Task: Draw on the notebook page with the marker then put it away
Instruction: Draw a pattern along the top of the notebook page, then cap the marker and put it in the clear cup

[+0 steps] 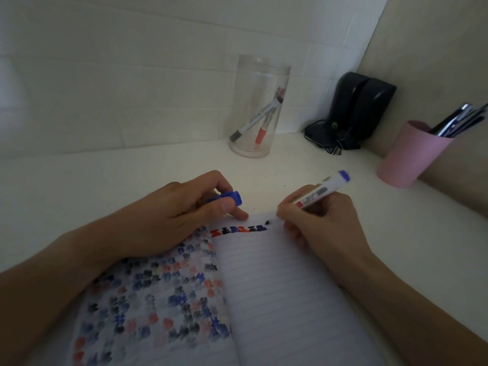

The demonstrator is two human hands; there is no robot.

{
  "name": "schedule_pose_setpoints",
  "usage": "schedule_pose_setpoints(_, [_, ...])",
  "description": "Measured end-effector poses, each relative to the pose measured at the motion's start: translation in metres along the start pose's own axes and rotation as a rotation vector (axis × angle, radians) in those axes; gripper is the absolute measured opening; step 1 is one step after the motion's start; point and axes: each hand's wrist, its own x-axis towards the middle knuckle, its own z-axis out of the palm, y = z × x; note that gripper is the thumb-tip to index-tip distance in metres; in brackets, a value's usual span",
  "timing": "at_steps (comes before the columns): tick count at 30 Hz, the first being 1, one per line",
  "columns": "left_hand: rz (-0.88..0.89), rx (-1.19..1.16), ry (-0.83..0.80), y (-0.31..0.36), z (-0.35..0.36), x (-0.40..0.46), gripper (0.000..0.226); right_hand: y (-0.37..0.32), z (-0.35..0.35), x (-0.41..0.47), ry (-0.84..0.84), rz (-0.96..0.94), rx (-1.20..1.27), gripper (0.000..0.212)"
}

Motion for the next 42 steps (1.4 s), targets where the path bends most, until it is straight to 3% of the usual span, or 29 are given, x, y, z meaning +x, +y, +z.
schedule_pose_setpoints(3, [-0.004, 0.0, 0.004, 0.0, 0.0, 0.0, 0.024, 0.0, -0.006, 0.003, 0.094, 0.066, 0.312, 0.004])
schedule_pose_setpoints(9, [-0.003, -0.002, 0.003, 0.0, 0.0, 0.001, 0.025, -0.002, -0.007, 0.004, 0.01, 0.038, 0.391, 0.006])
schedule_pose_setpoints(11, [0.002, 0.006, 0.018, 0.001, 0.0, 0.001, 0.024, -0.004, -0.008, 0.004, -0.034, -0.017, 0.457, 0.017])
schedule_pose_setpoints(18, [0.071, 0.16, 0.238, -0.001, 0.002, 0.003, 0.027, -0.008, -0.011, 0.008, -0.181, 0.159, 0.829, 0.023])
schedule_pose_setpoints(26, [0.107, 0.2, 0.419, 0.0, 0.0, 0.003, 0.017, -0.009, -0.006, 0.006, -0.179, 0.21, 0.765, 0.016])
schedule_pose_setpoints(33, [0.137, 0.215, 0.423, 0.001, -0.001, 0.001, 0.019, -0.005, -0.008, 0.004, -0.19, 0.139, 0.627, 0.038])
schedule_pose_setpoints(42, [0.168, 0.213, 0.401, 0.003, -0.002, 0.001, 0.026, -0.008, -0.007, 0.0, -0.215, 0.057, 0.458, 0.035])
